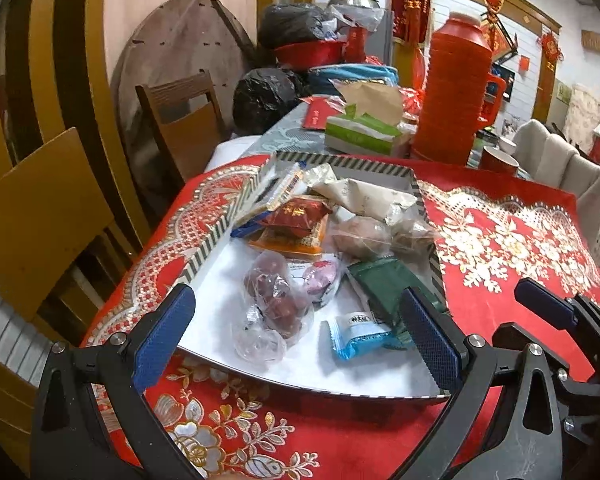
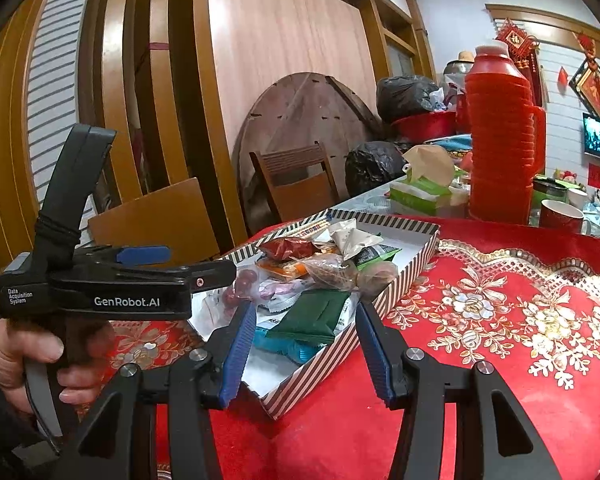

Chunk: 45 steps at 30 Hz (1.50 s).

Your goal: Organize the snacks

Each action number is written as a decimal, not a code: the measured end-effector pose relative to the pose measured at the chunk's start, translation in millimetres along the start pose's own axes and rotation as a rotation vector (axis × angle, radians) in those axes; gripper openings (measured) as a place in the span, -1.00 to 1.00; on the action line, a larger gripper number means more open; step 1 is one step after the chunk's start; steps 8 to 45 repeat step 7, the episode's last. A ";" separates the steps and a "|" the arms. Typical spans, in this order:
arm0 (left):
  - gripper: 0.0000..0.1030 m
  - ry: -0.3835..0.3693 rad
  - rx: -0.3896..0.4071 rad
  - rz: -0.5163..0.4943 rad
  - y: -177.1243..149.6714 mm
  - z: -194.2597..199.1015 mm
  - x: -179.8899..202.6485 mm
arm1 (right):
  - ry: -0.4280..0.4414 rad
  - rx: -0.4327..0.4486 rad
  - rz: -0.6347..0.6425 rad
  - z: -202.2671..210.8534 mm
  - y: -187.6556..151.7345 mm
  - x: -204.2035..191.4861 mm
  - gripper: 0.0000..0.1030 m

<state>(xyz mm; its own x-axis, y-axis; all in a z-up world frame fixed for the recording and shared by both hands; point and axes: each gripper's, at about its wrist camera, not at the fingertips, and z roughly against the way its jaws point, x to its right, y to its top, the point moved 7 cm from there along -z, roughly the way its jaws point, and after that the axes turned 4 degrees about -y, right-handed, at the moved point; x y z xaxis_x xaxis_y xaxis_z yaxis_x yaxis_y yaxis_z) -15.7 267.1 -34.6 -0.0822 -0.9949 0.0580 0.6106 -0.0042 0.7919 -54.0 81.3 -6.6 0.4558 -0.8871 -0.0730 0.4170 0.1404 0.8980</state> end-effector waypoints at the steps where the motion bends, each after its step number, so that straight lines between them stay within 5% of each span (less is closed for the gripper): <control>1: 0.99 0.001 0.004 -0.002 -0.2 0.5 0.2 | -0.002 0.001 0.001 0.3 -0.4 -0.3 -0.03; 45: 0.99 -0.025 -0.013 -0.010 -2.6 0.6 3.8 | -0.011 0.004 0.009 1.8 -0.9 -1.3 -0.03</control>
